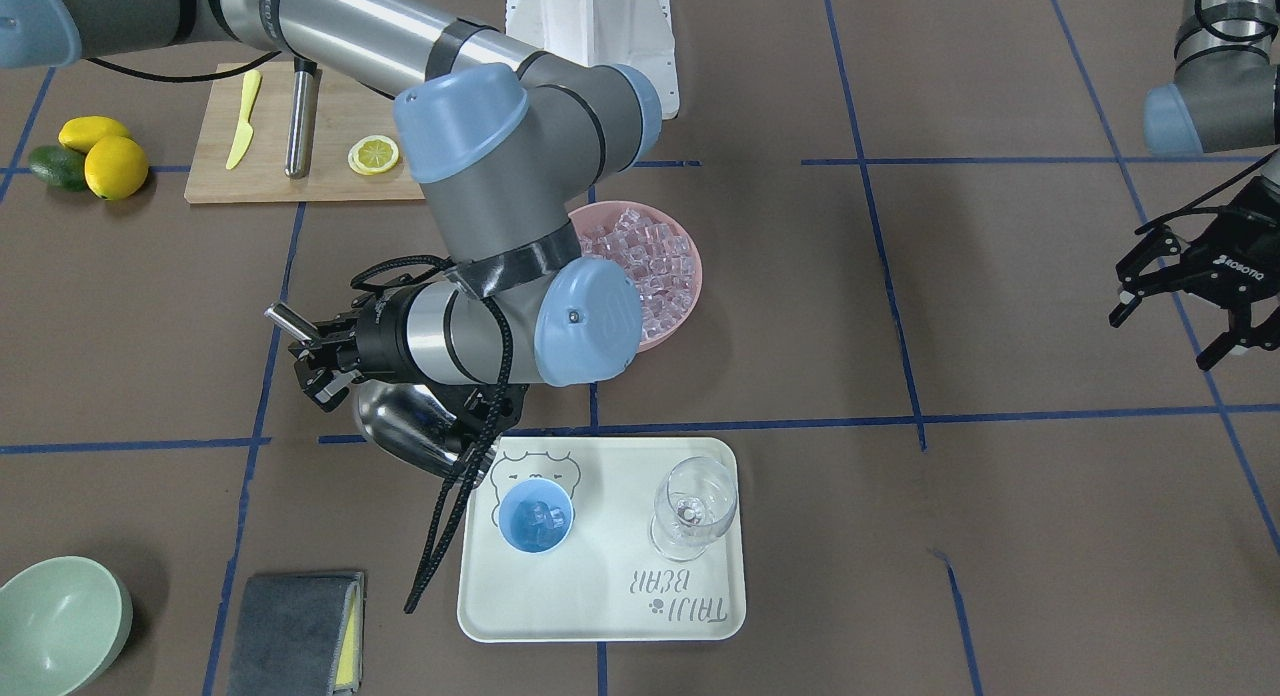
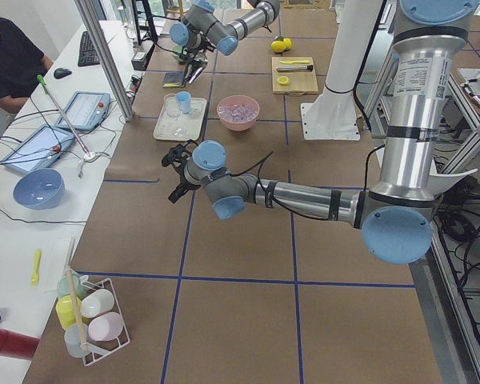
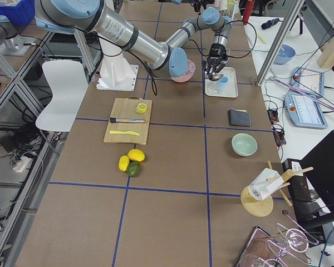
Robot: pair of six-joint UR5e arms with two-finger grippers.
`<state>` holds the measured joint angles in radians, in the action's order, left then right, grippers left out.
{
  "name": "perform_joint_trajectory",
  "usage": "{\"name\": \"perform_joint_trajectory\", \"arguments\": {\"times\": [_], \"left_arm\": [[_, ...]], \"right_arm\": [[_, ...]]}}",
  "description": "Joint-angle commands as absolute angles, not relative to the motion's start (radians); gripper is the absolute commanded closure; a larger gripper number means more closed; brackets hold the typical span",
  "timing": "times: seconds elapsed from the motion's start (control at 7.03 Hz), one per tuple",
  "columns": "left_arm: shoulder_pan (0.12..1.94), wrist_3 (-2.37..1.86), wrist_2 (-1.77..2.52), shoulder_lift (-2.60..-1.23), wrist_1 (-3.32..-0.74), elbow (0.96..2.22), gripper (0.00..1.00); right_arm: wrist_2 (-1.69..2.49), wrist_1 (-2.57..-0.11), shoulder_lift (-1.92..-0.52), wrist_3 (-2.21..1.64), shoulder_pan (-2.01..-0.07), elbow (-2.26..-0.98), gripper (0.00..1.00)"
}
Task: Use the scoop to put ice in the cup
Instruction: 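Tilt the scoop with the right gripper to pour ice into the blue cup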
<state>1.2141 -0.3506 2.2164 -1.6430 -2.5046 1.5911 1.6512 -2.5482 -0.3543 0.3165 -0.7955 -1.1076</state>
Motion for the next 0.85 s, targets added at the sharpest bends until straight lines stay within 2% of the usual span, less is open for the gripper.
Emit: {"name": "perform_joint_trajectory", "arguments": {"times": [0.0, 0.14, 0.71], "left_arm": [[1.212, -0.350, 2.210, -1.654, -2.500, 1.591, 0.00], [1.212, -0.351, 2.218, -1.657, -2.494, 1.595, 0.00], [1.229, -0.351, 2.221, -1.643, -2.476, 1.623, 0.00]], "right_arm": [[1.745, -2.537, -0.557, 0.321, -0.849, -1.422, 1.00], [1.782, -2.519, -0.633, 0.319, -0.891, -1.516, 1.00], [1.977, -2.326, -0.973, 0.249, -1.059, -1.759, 1.00]]}}
